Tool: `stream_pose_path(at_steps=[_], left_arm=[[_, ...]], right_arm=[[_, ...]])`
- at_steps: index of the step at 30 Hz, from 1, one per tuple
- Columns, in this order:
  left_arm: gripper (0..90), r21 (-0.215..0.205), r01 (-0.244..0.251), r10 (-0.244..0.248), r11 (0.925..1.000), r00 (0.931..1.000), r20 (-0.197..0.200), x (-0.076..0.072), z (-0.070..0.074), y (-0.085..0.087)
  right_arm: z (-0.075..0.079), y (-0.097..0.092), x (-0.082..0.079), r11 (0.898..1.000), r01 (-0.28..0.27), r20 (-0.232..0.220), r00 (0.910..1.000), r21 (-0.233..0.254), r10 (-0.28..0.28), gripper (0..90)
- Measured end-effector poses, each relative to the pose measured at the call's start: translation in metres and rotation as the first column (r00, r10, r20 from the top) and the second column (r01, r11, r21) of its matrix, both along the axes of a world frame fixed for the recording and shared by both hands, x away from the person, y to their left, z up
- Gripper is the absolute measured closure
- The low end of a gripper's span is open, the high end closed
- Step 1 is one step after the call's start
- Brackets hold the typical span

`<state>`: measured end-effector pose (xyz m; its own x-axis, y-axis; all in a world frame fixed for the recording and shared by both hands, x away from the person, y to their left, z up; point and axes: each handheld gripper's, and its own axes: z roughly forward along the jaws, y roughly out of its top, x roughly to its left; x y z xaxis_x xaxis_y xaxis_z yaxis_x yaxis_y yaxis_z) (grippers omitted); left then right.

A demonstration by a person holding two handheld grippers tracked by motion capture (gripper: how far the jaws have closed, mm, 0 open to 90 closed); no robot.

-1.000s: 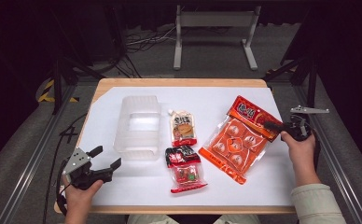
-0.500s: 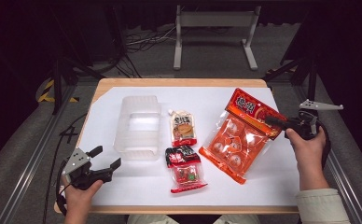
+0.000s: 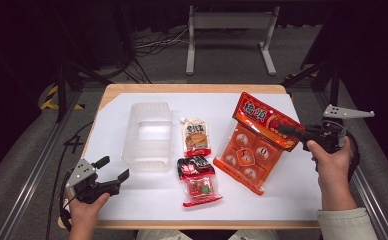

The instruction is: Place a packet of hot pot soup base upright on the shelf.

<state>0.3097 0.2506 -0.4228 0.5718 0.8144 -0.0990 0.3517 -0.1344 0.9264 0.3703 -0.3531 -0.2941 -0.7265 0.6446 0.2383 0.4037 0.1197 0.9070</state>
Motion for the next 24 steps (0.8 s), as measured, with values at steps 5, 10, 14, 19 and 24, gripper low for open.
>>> stream_pose_path(at_steps=[5,10,14,19,24], left_arm=[[15.0,-0.003,0.003,-0.003,1.0000,0.9998,0.021,-0.003,0.003,-0.001],[15.0,-0.005,0.003,-0.003,1.0000,0.9996,0.028,-0.004,0.004,-0.001],[16.1,-0.008,-0.019,0.020,0.9998,0.9988,0.045,-0.007,0.008,-0.001],[15.4,-0.017,-0.003,0.004,0.9998,0.9980,0.064,-0.009,0.013,-0.004],[13.4,-0.016,0.014,-0.013,0.9998,0.9969,0.078,-0.010,0.020,-0.009]], right_arm=[[0.011,0.013,-0.011,0.997,-0.073,0.039,0.9966,-0.005,0.073,90.0],[0.020,0.024,-0.019,0.993,-0.113,0.070,0.9909,-0.030,0.114,90.0],[0.025,0.028,-0.024,0.992,-0.120,0.094,0.9879,-0.042,0.124,90.0],[0.027,0.030,-0.025,0.991,-0.126,0.103,0.9861,-0.044,0.130,90.0],[0.031,0.031,-0.025,0.989,-0.145,0.106,0.9832,-0.040,0.149,90.0]])
